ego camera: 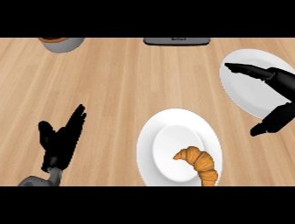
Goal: Pick the croissant from the plate and place it in the plate
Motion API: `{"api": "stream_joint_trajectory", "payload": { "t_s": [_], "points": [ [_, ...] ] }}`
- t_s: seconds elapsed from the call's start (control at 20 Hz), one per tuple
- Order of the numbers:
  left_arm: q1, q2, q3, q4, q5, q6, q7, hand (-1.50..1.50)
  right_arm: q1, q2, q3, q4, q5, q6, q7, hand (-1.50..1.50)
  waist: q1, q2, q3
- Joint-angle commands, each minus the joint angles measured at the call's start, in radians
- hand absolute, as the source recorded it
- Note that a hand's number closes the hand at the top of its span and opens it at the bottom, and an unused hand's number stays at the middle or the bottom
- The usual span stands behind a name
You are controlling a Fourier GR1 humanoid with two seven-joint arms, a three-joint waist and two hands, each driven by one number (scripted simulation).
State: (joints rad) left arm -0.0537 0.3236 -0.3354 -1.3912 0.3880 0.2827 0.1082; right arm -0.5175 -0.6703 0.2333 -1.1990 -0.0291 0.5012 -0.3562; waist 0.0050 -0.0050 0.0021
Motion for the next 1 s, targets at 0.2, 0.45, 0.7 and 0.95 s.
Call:
{"api": "stream_joint_trajectory", "payload": {
  "t_s": [0.2, 0.45, 0.7, 0.95],
  "points": [
    [0.053, 0.021, 0.027, -0.002, 0.011, -0.051, 0.003, 0.0, 0.021, -0.026, 0.116, -0.251, 0.121, 0.064, 0.214, -1.5, -0.011, -0.002, -0.003],
    [0.033, -0.042, 0.003, 0.005, -0.041, -0.019, 0.013, 0.0, 0.069, 0.065, 0.155, -0.354, 0.201, 0.034, 0.346, -1.5, -0.008, 0.003, -0.002],
    [-0.003, -0.022, 0.058, -0.003, -0.042, -0.058, 0.067, 0.0, 0.108, 0.114, 0.157, -0.417, 0.292, 0.046, 0.418, -1.5, -0.004, 0.004, -0.002],
    [0.068, -0.069, 0.031, -0.022, -0.075, -0.037, 0.039, 0.0, 0.233, 0.105, 0.207, -0.528, 0.338, 0.093, 0.47, -1.5, -0.007, 0.003, -0.002]
  ]
}}
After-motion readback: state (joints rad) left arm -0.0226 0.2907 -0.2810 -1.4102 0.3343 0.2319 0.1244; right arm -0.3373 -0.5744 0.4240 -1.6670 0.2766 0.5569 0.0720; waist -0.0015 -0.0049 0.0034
